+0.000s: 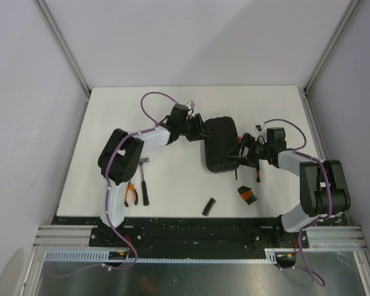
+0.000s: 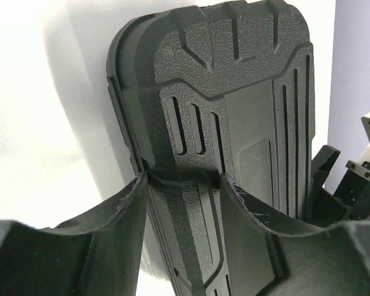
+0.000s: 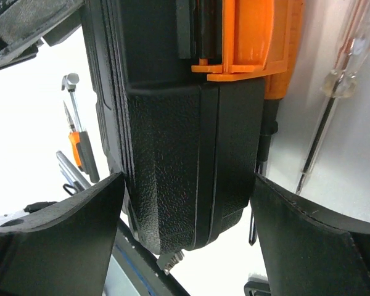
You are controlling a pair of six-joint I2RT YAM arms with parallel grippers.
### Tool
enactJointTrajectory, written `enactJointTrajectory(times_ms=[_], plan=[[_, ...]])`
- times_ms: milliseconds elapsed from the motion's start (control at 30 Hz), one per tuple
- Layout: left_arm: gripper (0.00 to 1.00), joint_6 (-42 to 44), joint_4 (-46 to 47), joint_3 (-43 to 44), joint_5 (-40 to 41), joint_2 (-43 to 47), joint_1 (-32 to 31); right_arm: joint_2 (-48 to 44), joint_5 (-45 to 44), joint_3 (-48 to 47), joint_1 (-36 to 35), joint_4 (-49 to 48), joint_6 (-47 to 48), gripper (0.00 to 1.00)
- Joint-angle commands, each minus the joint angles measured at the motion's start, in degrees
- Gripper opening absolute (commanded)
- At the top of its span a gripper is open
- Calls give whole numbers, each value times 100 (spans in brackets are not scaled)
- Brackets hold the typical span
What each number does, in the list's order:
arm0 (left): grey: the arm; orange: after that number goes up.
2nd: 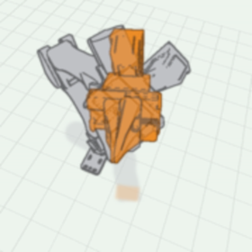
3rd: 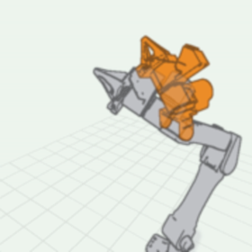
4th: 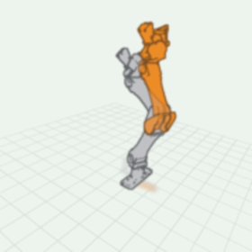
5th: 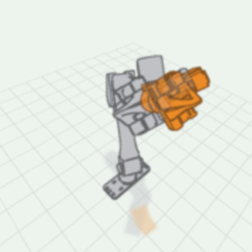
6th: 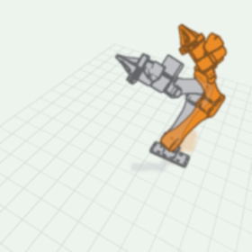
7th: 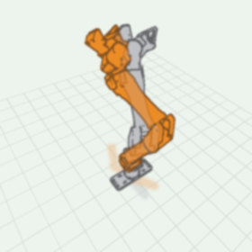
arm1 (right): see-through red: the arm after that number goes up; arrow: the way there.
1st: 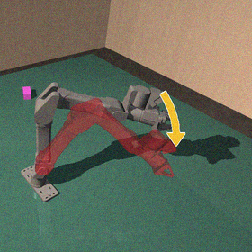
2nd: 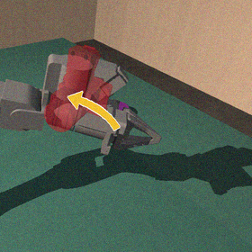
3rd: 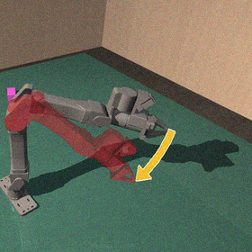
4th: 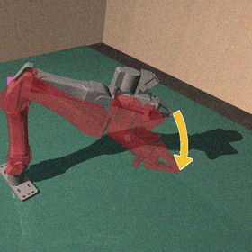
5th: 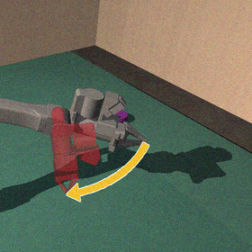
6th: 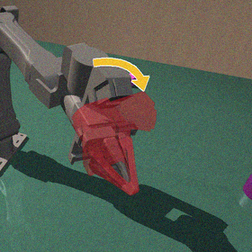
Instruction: Pack the tool kit
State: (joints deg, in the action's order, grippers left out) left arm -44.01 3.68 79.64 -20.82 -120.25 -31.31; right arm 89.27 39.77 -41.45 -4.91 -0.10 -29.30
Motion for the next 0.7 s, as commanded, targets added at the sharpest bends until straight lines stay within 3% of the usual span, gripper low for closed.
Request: enactJointTrajectory(times_ms=[0,133,333,433,667], plan=[[48,122,-805,-114,-168,-465,-66,50,720,238,-58,-996,-331,83],[46,77,-800,-95,-298,-501,-97,169,945,434,-12,-1689,-672,76],[43,54,-746,-120,-352,-433,-132,120,951,449,-36,-2064,-1030,40],[46,69,-721,-157,-303,-321,-134,-257,659,393,-51,-1739,-918,27],[66,161,-708,-139,-44,73,-106,-995,-60,-120,-125,-293,-251,2]])
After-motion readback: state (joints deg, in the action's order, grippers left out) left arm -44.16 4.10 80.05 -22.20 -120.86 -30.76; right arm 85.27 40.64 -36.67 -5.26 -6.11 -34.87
